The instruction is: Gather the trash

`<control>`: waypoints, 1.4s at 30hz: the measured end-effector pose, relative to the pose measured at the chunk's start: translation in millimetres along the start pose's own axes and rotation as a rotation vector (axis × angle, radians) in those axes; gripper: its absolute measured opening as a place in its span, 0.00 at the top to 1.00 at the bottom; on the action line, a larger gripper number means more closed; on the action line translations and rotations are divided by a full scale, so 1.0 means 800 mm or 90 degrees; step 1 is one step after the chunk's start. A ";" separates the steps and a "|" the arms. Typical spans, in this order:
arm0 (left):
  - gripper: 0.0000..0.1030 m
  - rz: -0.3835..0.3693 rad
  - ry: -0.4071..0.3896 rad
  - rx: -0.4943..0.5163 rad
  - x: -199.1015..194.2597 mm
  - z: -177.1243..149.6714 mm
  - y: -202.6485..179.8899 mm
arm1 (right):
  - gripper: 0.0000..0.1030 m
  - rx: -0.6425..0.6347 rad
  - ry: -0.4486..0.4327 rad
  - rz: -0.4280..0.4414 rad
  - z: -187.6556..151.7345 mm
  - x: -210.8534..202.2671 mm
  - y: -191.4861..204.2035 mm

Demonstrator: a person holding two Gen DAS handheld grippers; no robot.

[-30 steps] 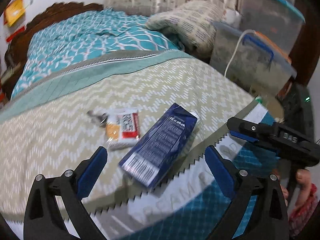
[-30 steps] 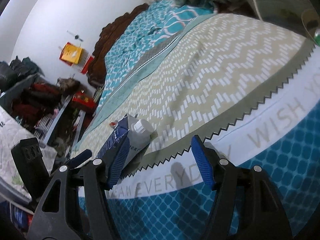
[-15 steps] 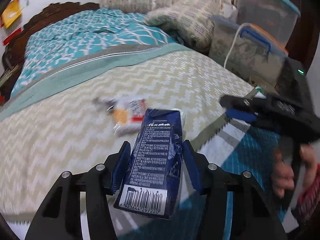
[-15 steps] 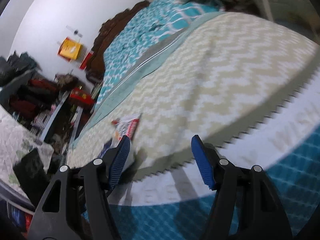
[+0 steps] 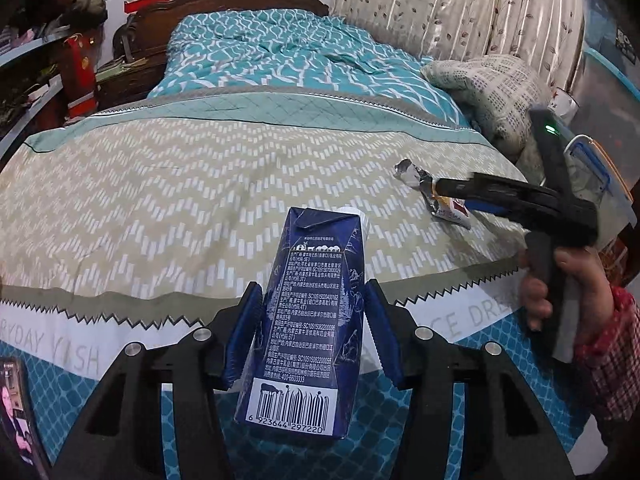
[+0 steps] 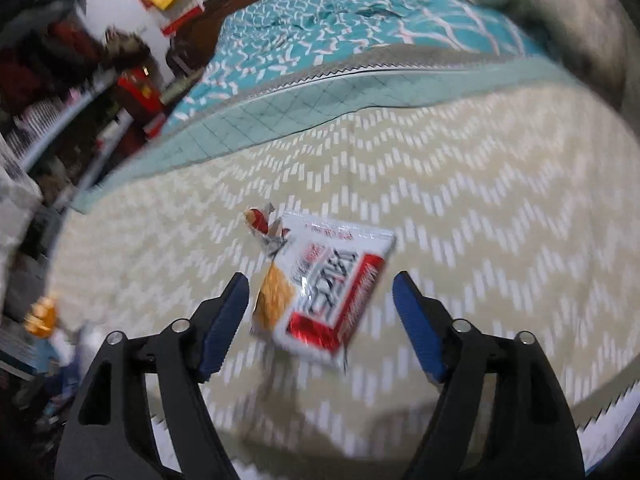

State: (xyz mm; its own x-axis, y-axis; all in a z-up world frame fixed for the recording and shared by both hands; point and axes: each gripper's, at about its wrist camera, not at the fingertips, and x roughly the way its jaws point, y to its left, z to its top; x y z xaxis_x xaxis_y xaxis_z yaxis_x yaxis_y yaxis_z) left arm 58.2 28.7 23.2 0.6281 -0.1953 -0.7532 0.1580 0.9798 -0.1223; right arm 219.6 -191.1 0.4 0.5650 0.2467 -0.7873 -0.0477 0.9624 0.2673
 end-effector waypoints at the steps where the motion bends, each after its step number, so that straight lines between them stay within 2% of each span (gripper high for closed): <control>1: 0.50 0.004 -0.001 0.001 0.000 -0.001 -0.002 | 0.26 -0.024 0.001 -0.026 0.000 0.005 0.010; 2: 0.49 0.001 0.003 0.001 0.002 -0.003 -0.003 | 0.30 -0.047 0.001 -0.047 -0.001 0.007 0.017; 3: 0.47 -0.002 0.009 0.002 0.004 -0.005 -0.005 | 0.41 -0.070 0.001 -0.066 -0.003 0.008 0.025; 4: 0.45 -0.002 0.015 0.003 0.008 -0.006 -0.007 | 0.46 -0.089 0.002 -0.077 -0.007 0.006 0.030; 6: 0.42 0.013 0.020 0.009 0.014 -0.006 -0.011 | 0.64 -0.110 0.003 -0.077 -0.016 -0.001 0.031; 9: 0.39 0.028 0.026 0.009 0.018 -0.011 -0.013 | 0.73 -0.106 0.005 -0.045 -0.037 -0.023 0.022; 11: 0.41 0.027 0.025 0.007 0.016 -0.012 -0.013 | 0.73 -0.095 0.005 -0.025 -0.050 -0.035 0.020; 12: 0.50 0.021 0.024 0.008 0.014 -0.013 -0.013 | 0.73 -0.087 0.006 -0.012 -0.060 -0.044 0.015; 13: 0.51 0.017 0.026 0.011 0.014 -0.014 -0.014 | 0.73 -0.081 0.008 0.004 -0.071 -0.053 0.012; 17: 0.52 -0.007 0.032 0.029 0.010 -0.022 -0.028 | 0.73 -0.073 0.001 0.032 -0.119 -0.098 -0.005; 21: 0.52 -0.066 0.046 0.045 0.008 -0.029 -0.056 | 0.73 -0.061 -0.026 0.021 -0.148 -0.140 -0.033; 30: 0.53 -0.216 0.110 0.144 0.027 -0.028 -0.189 | 0.73 0.075 -0.094 -0.024 -0.188 -0.221 -0.160; 34: 0.53 -0.281 0.146 0.199 0.044 -0.018 -0.269 | 0.73 0.135 -0.130 -0.054 -0.194 -0.253 -0.223; 42: 0.54 -0.342 0.165 0.292 0.074 -0.002 -0.407 | 0.73 0.269 -0.195 -0.088 -0.211 -0.312 -0.354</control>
State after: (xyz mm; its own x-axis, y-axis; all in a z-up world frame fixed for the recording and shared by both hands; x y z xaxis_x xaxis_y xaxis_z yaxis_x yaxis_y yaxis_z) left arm 43.2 -301.7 17.5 0.1835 -0.5701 -0.8008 0.7297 0.6249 -0.2776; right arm -46.8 -505.9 27.9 0.7598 0.0155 -0.6500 0.3439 0.8388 0.4221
